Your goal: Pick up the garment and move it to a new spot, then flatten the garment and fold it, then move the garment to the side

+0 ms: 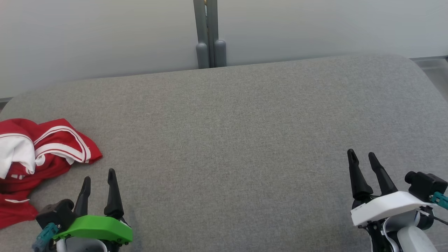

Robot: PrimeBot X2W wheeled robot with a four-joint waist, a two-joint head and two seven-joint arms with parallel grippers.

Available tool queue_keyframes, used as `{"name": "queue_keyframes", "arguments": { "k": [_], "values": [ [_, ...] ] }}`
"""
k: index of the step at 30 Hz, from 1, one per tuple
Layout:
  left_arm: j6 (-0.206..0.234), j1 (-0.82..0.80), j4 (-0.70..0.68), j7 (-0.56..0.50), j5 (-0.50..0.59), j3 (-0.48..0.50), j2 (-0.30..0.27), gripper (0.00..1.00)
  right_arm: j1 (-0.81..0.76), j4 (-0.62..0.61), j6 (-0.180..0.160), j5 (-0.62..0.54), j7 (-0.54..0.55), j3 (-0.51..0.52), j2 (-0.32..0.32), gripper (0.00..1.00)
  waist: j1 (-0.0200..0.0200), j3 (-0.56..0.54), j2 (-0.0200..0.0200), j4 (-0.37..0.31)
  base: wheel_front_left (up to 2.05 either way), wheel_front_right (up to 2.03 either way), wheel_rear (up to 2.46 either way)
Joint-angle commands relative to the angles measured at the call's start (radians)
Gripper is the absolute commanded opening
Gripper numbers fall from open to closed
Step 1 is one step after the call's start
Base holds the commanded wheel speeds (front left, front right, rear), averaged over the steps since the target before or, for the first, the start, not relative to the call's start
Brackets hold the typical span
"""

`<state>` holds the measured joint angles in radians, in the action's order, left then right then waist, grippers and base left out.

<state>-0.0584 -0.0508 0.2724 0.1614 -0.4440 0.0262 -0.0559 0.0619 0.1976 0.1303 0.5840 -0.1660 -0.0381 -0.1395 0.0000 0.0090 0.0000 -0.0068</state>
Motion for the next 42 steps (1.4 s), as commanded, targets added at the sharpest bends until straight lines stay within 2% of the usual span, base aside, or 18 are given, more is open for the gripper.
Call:
{"name": "queue_keyframes", "arguments": {
  "k": [1,11,28,42],
  "values": [
    [-0.006,0.011,-0.006,0.010,0.026,0.001,-0.006,1.00,-0.007,-0.007,0.000,-0.024,-0.009,-0.009,-0.009,1.00,0.0000,0.000,0.0000,0.000,0.00,0.00,0.00],
    [-0.024,0.017,-0.018,0.034,0.117,-0.006,0.001,1.00,-0.014,-0.017,0.001,-0.094,-0.033,-0.040,-0.022,1.00,0.0000,0.001,0.0000,-0.002,0.00,0.00,0.00],
    [-0.027,0.026,-0.091,0.070,0.260,-0.008,0.005,1.00,-0.036,-0.086,0.000,-0.227,-0.069,-0.038,-0.034,1.00,0.0000,0.009,0.0000,-0.010,0.00,0.00,0.00],
    [-0.017,0.037,-0.050,0.098,0.354,-0.010,0.005,1.00,-0.045,-0.088,0.001,-0.330,-0.093,-0.034,-0.037,1.00,0.0000,0.006,0.0000,-0.010,0.00,0.00,0.00]
  ]
}}
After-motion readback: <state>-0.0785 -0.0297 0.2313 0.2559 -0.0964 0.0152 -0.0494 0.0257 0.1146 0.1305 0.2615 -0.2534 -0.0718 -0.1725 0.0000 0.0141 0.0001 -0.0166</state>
